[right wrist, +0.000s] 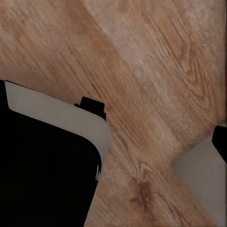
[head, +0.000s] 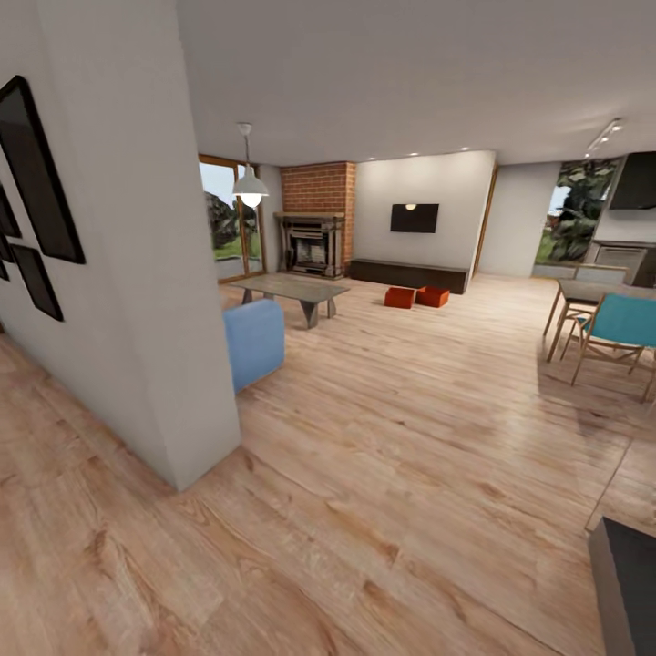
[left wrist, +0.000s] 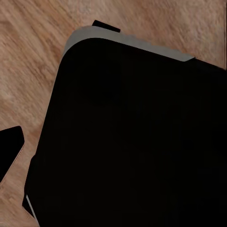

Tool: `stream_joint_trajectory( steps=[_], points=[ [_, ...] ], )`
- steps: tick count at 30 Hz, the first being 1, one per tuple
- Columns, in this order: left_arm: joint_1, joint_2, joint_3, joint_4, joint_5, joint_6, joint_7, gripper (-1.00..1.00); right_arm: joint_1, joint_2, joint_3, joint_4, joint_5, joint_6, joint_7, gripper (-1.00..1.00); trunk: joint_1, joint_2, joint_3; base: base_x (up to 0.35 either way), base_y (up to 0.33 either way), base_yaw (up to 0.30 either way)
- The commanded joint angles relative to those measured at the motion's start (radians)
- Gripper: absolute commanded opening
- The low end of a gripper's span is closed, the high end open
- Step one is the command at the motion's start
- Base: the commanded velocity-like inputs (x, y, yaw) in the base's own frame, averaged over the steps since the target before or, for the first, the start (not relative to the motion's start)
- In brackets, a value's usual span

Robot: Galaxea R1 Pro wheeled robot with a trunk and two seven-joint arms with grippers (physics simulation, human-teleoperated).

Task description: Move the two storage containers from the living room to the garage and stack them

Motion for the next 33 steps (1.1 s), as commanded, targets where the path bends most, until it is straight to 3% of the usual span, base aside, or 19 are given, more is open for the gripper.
stream_joint_trajectory(
  steps=[1,18,33],
  points=[
    [0.0,0.0,0.007,0.0,0.0,-0.002,0.001,1.0,-0.001,0.001,0.009,0.003,-0.01,-0.006,0.0,1.0,0.001,0.0,-0.001,0.322,0.0,-0.242],
    [0.0,0.0,0.007,0.0,0.0,-0.002,0.001,1.0,-0.001,0.001,0.009,0.003,-0.01,-0.006,0.0,1.0,0.001,0.0,-0.001,0.322,0.0,-0.241],
    [0.0,0.0,0.007,0.0,0.0,-0.003,0.001,1.0,-0.001,-0.002,0.01,0.003,-0.004,-0.007,0.001,1.0,0.001,0.0,-0.001,0.322,0.0,-0.018]
  ],
)
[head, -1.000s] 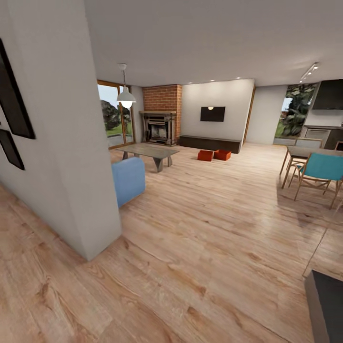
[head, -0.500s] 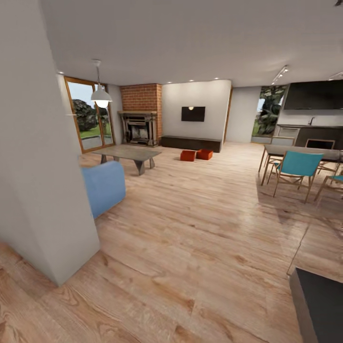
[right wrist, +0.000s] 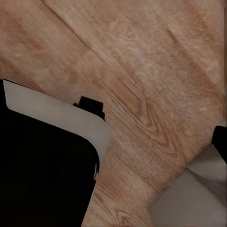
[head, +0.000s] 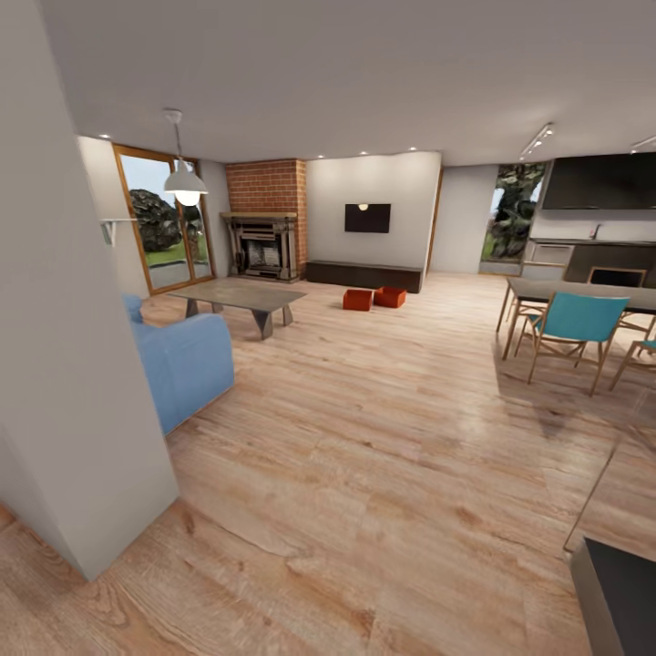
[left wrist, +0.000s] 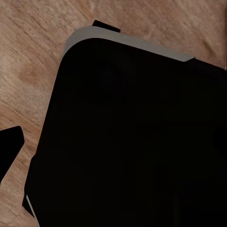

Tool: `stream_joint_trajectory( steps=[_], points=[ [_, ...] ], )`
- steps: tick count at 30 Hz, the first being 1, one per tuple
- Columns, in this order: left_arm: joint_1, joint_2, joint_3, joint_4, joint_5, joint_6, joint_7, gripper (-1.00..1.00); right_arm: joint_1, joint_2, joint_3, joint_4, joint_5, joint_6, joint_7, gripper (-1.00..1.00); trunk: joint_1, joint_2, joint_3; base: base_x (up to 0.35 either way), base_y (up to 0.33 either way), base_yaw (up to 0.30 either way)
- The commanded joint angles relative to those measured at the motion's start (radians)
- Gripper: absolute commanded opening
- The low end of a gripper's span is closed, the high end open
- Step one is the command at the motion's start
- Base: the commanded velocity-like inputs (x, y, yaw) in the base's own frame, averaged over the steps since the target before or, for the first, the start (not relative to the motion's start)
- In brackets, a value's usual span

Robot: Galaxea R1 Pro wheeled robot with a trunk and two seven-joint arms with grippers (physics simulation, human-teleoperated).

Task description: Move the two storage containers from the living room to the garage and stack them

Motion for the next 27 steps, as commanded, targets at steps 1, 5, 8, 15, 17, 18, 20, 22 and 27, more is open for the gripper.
stream_joint_trajectory(
  steps=[1,5,8,15,17,18,20,22,27],
  points=[
    [0.0,0.0,0.007,-0.001,0.0,-0.002,0.001,1.0,-0.001,0.002,0.009,0.003,-0.008,-0.006,-0.001,1.0,0.001,0.0,-0.001,0.322,0.0,0.0],
    [0.0,0.0,0.007,0.0,0.0,-0.002,0.001,1.0,-0.001,0.002,0.009,0.003,-0.007,-0.006,-0.001,1.0,0.001,0.0,-0.001,0.322,0.0,0.0],
    [0.0,0.0,0.007,0.0,0.0,-0.001,0.001,1.0,-0.001,0.003,0.01,0.003,-0.007,-0.005,-0.001,1.0,0.001,0.0,-0.001,0.322,0.0,0.0],
    [0.0,0.0,0.007,-0.001,0.0,-0.002,0.001,1.0,-0.001,0.003,0.011,0.003,-0.007,-0.006,-0.002,1.0,0.001,0.0,-0.001,0.322,0.0,0.0],
    [0.0,0.0,0.007,-0.001,0.0,-0.001,0.001,1.0,-0.001,0.003,0.011,0.003,-0.007,-0.006,-0.002,1.0,0.001,0.0,-0.001,0.322,0.0,0.0],
    [0.0,0.0,0.007,-0.001,0.0,-0.001,0.001,1.0,-0.001,0.003,0.011,0.003,-0.007,-0.007,-0.002,1.0,0.001,0.0,-0.001,0.322,0.0,0.0],
    [0.0,0.0,0.007,-0.001,0.0,-0.002,0.001,1.0,-0.001,0.003,0.01,0.003,-0.007,-0.007,-0.003,1.0,0.001,0.0,-0.001,0.322,0.0,0.0],
    [0.0,0.0,0.007,-0.001,0.0,-0.002,0.001,1.0,-0.001,0.003,0.009,0.003,-0.008,-0.007,-0.003,1.0,0.001,0.0,-0.001,0.322,0.0,0.0],
    [0.0,0.0,0.007,-0.001,0.0,-0.002,0.001,1.0,-0.001,0.003,0.009,0.003,-0.011,-0.007,-0.003,1.0,0.001,0.0,-0.001,0.322,0.0,-0.072]
  ],
)
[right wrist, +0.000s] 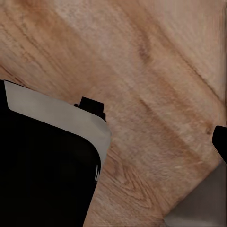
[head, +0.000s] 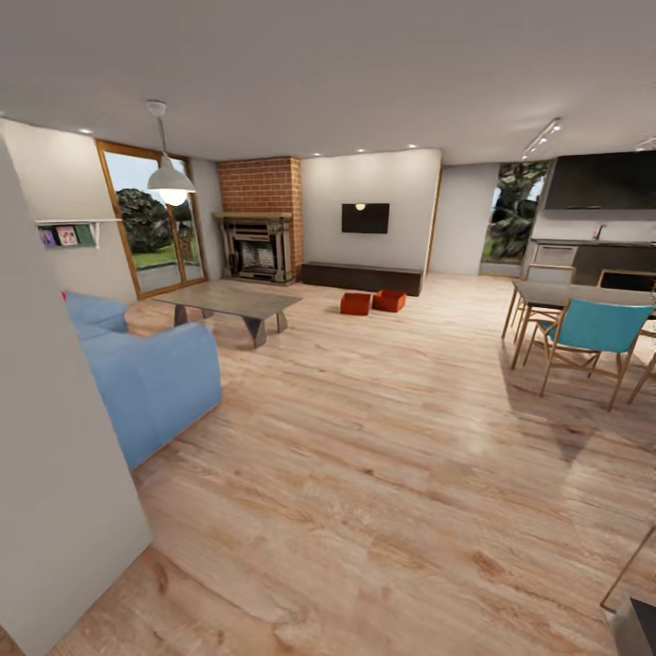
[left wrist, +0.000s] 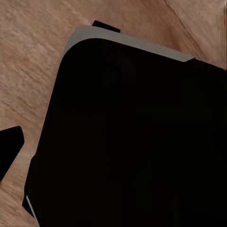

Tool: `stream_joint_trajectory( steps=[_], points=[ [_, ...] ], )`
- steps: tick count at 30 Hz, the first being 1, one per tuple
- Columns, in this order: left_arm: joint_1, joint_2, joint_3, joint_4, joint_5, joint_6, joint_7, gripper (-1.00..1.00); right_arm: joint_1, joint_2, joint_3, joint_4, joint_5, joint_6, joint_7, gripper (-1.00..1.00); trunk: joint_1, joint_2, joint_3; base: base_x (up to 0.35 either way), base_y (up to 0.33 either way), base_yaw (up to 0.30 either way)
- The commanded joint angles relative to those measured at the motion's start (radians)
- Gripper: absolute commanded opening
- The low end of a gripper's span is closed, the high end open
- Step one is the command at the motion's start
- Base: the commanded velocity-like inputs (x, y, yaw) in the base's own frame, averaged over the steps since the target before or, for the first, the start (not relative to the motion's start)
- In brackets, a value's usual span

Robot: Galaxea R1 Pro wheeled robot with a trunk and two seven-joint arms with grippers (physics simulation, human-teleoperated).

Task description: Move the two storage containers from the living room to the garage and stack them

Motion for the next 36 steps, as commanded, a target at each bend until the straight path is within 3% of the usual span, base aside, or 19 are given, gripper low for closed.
stream_joint_trajectory(
  steps=[1,9,36],
  points=[
    [0.0,0.0,0.007,0.0,0.0,-0.002,0.001,1.0,-0.001,0.001,0.009,0.003,-0.01,-0.006,0.0,1.0,0.001,0.0,-0.001,0.322,0.0,-0.171],
    [0.0,0.0,0.007,0.0,0.0,-0.002,0.001,1.0,-0.001,0.001,0.009,0.003,-0.012,-0.006,0.0,1.0,0.001,0.0,-0.001,0.322,0.0,-0.225],
    [0.0,0.0,0.007,0.0,0.0,-0.002,0.001,1.0,-0.001,0.001,0.01,0.003,-0.007,-0.004,0.001,1.0,0.001,0.0,-0.001,0.322,0.0,-0.005]
  ],
)
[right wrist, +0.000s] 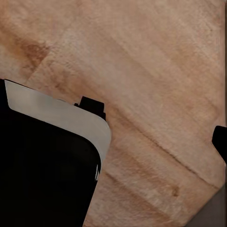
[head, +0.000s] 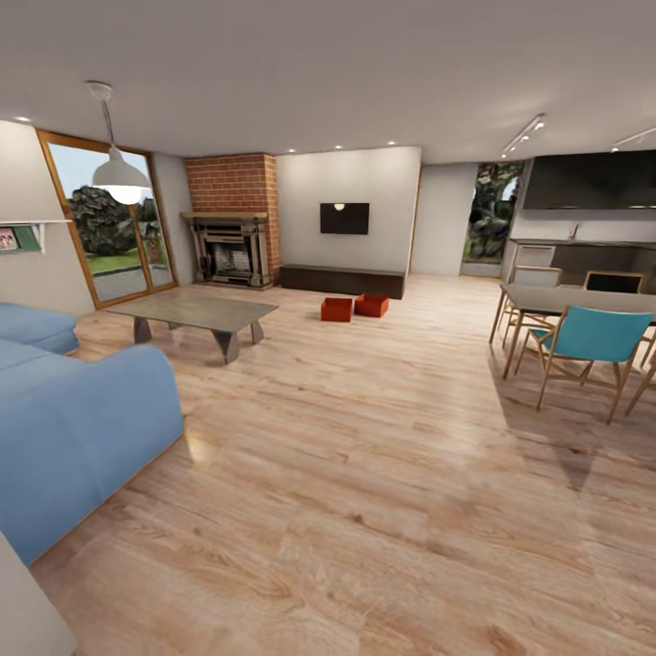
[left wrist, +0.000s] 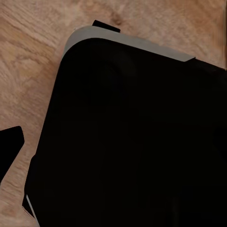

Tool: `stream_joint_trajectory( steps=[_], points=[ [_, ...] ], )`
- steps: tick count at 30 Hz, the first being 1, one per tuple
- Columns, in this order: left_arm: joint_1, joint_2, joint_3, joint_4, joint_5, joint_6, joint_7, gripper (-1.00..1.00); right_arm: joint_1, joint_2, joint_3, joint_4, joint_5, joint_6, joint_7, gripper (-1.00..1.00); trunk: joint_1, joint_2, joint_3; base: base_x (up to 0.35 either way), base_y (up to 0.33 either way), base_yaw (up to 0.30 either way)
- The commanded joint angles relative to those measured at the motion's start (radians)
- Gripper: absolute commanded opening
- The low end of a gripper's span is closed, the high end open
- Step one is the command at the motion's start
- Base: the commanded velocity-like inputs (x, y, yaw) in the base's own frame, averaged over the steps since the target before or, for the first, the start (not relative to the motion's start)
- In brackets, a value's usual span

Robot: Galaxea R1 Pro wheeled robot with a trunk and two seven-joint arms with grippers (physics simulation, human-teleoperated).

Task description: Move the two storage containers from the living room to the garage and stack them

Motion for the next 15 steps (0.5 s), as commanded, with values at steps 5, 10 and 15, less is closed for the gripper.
stream_joint_trajectory(
  steps=[5,10,15],
  points=[
    [0.0,0.0,0.007,-0.001,0.0,-0.002,0.001,1.0,-0.001,0.0,0.009,0.003,-0.01,-0.006,0.0,1.0,0.001,0.0,-0.001,0.322,0.0,0.0],
    [0.0,0.0,0.007,0.0,0.0,-0.002,0.001,1.0,-0.001,0.0,0.008,0.003,-0.01,-0.006,-0.001,1.0,0.001,0.0,-0.001,0.322,0.0,0.0],
    [0.0,0.0,0.007,0.001,0.0,-0.002,0.001,1.0,-0.001,0.001,0.008,0.003,-0.01,-0.006,-0.001,1.0,0.001,0.0,-0.001,0.322,0.0,0.0]
  ],
)
